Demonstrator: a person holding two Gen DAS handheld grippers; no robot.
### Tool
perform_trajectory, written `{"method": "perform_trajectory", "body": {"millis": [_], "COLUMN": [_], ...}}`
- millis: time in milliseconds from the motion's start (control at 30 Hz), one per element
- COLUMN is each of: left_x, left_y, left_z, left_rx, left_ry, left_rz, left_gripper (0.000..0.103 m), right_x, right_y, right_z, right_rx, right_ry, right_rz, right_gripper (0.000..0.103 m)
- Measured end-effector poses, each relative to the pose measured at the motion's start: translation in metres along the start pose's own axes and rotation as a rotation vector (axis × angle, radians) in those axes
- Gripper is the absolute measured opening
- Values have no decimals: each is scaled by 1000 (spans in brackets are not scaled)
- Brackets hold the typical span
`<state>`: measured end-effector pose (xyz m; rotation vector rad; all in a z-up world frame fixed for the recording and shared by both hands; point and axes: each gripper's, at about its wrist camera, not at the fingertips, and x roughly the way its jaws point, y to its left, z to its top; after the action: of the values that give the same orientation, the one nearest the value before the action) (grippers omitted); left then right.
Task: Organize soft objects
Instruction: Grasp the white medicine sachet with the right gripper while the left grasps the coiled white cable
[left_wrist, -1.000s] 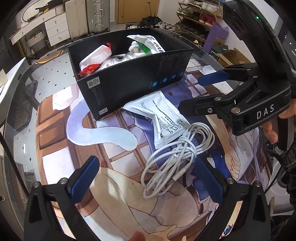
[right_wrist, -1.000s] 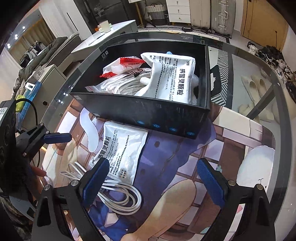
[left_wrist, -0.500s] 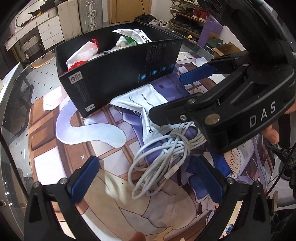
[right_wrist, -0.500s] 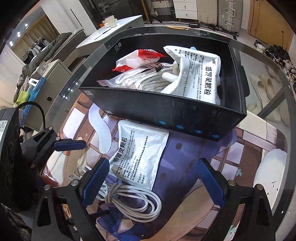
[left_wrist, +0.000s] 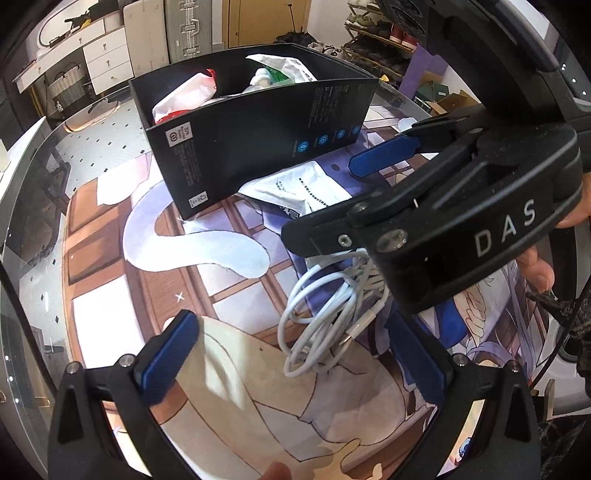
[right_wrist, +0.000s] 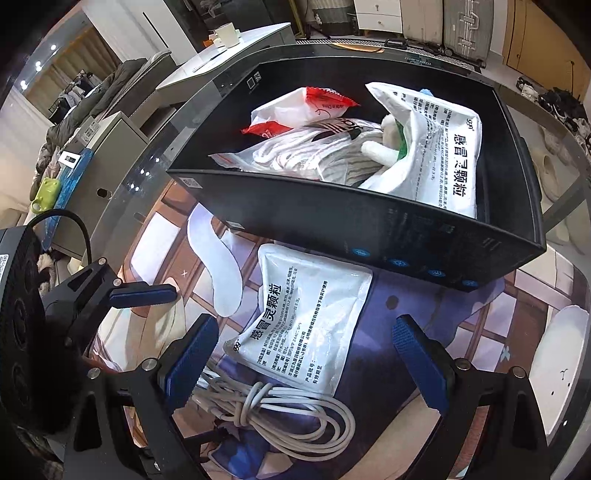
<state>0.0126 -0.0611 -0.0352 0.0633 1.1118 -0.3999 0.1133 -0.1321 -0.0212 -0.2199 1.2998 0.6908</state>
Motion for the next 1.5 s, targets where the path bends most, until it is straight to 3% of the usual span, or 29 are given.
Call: {"method": "perform_trajectory", "body": {"millis": [367,633,733,1200,1500], "left_x": [-5,-2,1,20,26], "left_y": [13,6,2,-34,-37], "left_z": [-7,-2,1,19,26], "left_rx": [1,12,25,181,188], "left_ry": [-6,3,8,37,43], "left_rz": [-17,-9,-4,52,49], "left_gripper": [103,103,103,103,103], "right_x": [17,19,20,8,2], "right_y": [16,22,22,-13,-34], "right_z": [7,8,7,-14,-18], "right_rx": [-8,-27,-50,-27,0], "right_ry": [12,-5,-4,2,-10], "right_rz": [-62,-140,-161,-222,-216], "right_gripper": [96,59,53,51,51]}}
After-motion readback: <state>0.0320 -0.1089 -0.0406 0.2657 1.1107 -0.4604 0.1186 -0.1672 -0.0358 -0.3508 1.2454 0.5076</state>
